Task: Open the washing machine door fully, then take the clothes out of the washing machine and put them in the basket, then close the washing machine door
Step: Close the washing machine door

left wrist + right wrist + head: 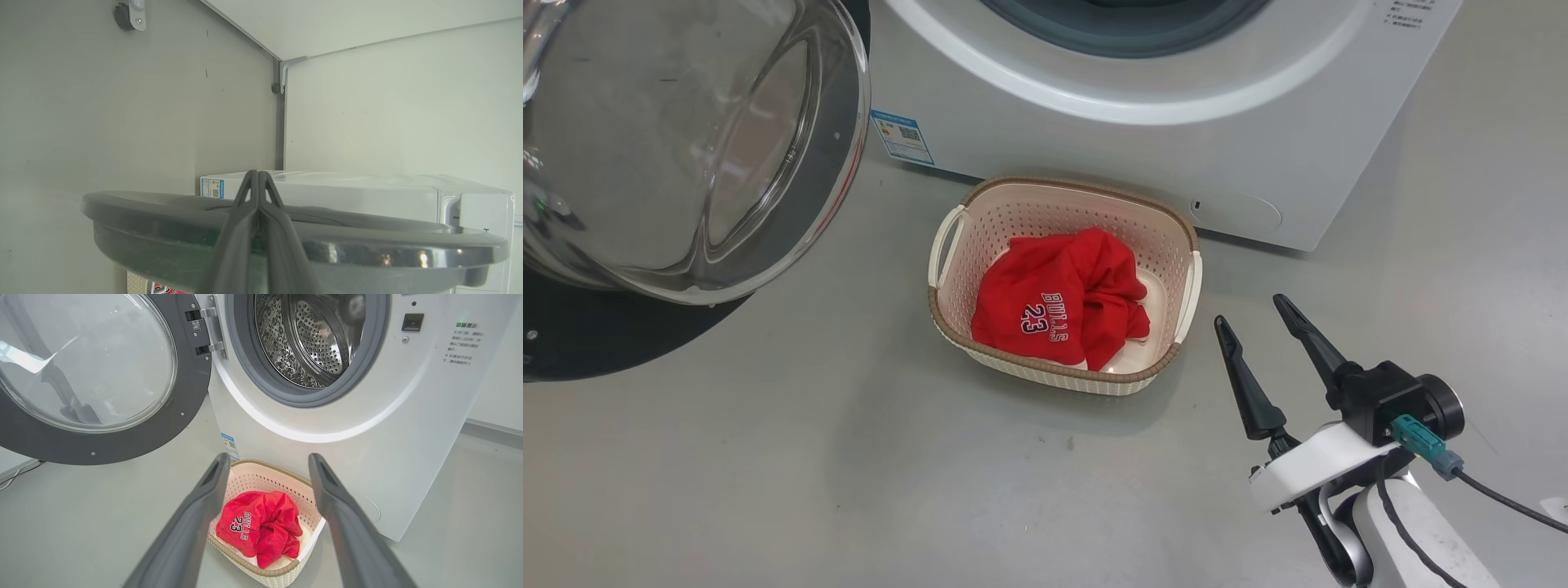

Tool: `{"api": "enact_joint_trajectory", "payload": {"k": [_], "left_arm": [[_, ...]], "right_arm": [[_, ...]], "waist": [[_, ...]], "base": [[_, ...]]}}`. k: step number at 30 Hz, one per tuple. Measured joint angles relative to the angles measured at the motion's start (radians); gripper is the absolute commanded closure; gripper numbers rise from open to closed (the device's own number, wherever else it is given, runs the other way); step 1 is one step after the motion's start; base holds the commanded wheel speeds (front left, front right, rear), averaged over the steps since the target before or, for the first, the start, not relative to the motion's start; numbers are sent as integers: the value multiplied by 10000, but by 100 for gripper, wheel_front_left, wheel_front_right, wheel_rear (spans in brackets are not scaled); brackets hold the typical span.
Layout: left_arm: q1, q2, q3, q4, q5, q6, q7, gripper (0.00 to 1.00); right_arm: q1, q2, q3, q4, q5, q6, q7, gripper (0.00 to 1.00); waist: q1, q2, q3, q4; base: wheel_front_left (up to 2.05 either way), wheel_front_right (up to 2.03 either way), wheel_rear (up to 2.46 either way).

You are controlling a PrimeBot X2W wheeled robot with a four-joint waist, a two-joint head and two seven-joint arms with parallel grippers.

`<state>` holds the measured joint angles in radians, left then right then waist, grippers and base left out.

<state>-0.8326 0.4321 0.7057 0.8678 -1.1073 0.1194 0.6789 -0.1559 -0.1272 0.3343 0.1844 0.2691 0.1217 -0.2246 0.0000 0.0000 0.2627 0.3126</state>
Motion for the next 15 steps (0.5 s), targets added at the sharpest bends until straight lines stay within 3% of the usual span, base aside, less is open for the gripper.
{"api": "enact_joint_trajectory", "payload": {"k": [15], "left_arm": [[-81,25,-236,311,-17,2,1112,100]], "right_arm": [[0,10,44,125,12,0,-23,0]], "waist": [[0,0,-122,-66]], "base": [[0,0,0]]}}
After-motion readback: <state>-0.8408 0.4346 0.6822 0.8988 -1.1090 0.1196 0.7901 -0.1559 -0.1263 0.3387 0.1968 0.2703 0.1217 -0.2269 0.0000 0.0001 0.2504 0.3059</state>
